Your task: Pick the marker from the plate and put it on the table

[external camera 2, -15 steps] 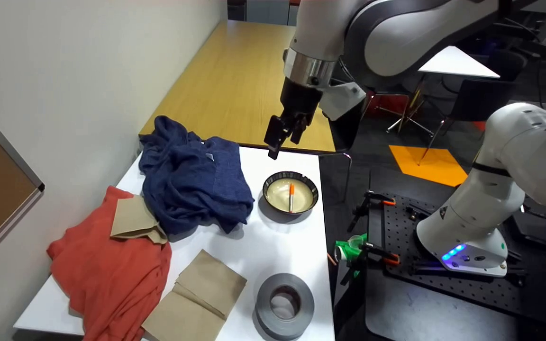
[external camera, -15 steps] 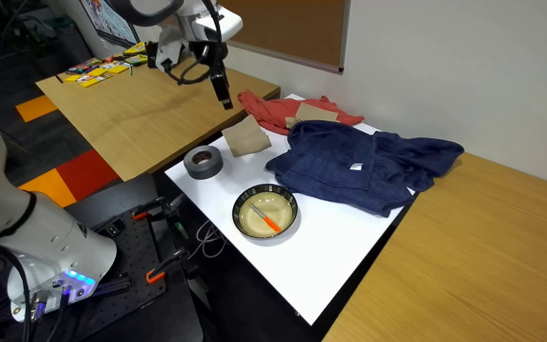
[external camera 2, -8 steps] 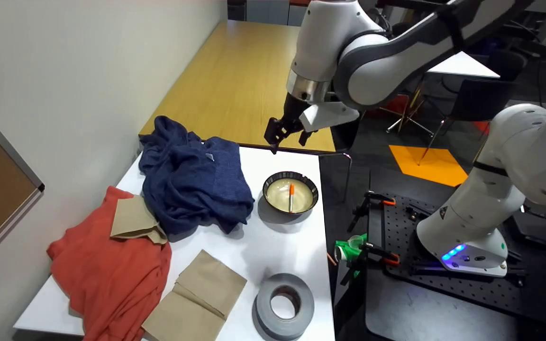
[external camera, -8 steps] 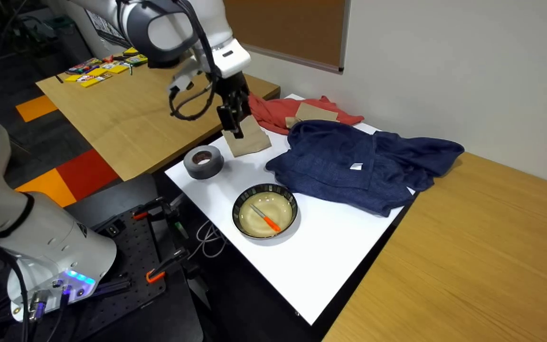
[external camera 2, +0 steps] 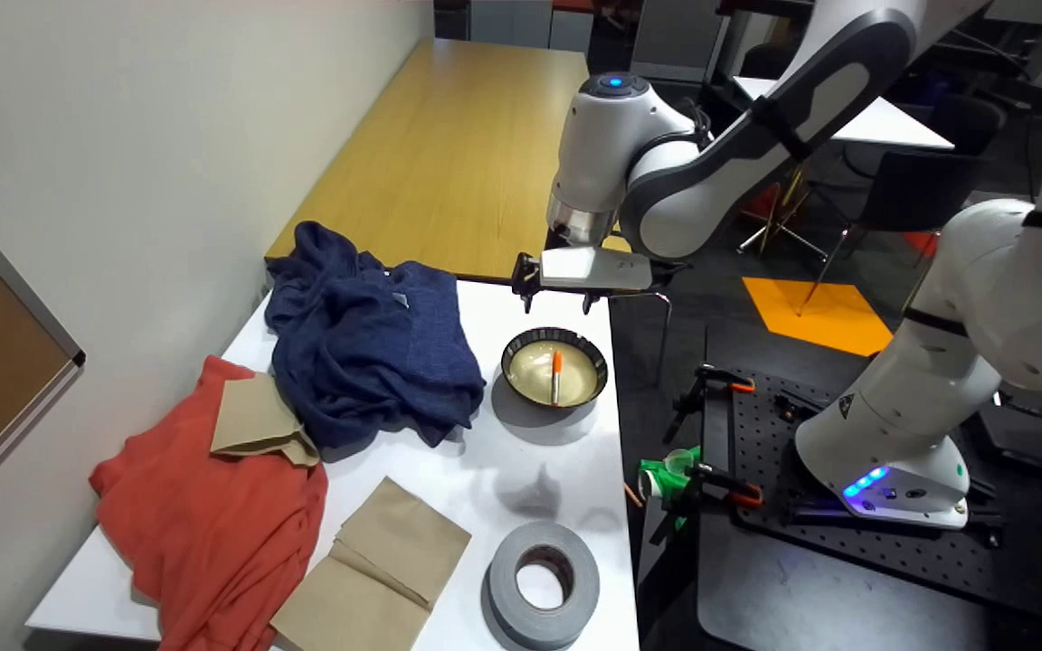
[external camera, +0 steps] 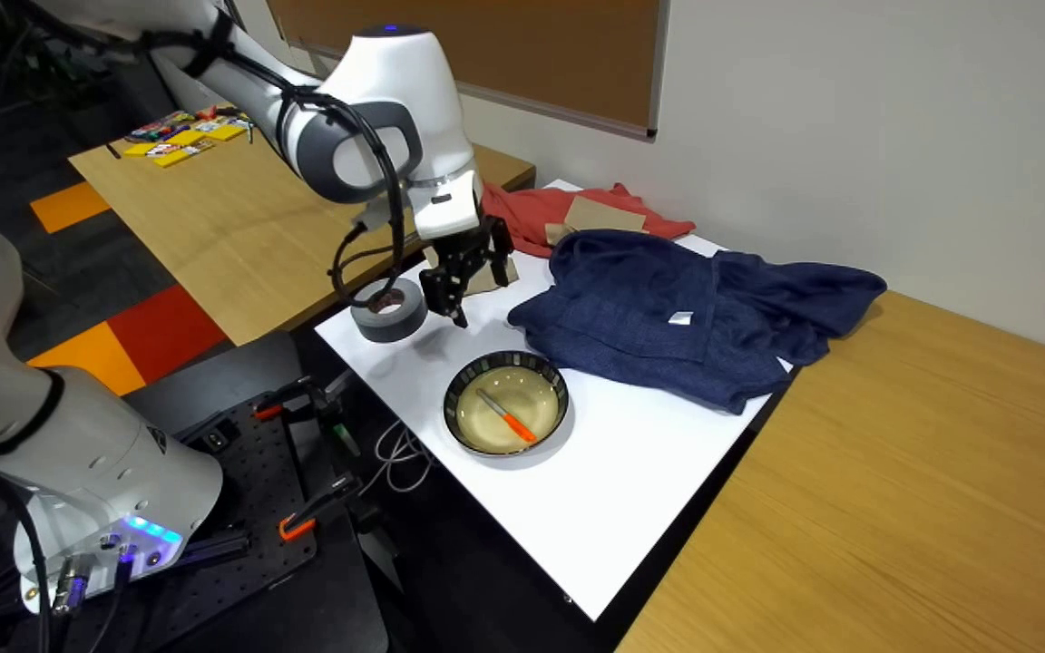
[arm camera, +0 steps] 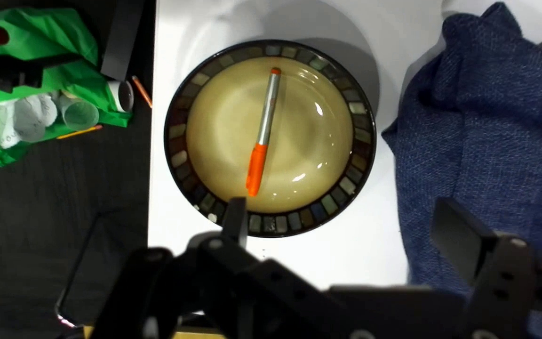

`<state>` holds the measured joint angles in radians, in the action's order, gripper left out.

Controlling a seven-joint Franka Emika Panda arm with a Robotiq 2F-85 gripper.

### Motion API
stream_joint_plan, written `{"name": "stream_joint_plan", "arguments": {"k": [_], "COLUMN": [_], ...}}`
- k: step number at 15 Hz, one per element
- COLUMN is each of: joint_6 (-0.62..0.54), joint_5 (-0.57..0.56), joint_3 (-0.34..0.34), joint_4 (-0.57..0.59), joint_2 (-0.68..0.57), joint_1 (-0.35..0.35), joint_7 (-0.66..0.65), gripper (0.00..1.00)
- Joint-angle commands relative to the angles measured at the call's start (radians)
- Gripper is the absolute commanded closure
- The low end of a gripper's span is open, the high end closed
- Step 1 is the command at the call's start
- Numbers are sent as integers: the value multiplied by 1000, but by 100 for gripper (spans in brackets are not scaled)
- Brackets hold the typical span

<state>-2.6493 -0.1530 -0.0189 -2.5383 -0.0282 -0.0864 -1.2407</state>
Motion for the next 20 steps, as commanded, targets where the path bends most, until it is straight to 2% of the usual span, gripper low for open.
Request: {"name": "stream_joint_plan", "arguments": {"k": [1, 5, 8, 12, 15, 20], "joint_6": [-71, -145, -263, -390, -438, -459], "joint_5": [-72, -110, -109, -39, 51, 197], "joint_3": [61, 134, 192, 259, 264, 243], "joint_4": [4, 4, 4, 11, 19, 37], "joint_2": [-88, -185, -264, -364, -422, -477], "joint_1": [25, 68, 117, 193, 215, 211], "joint_7": [-208, -315, -317, -261, -214, -100], "gripper": [0, 0, 0, 0, 0, 0]}}
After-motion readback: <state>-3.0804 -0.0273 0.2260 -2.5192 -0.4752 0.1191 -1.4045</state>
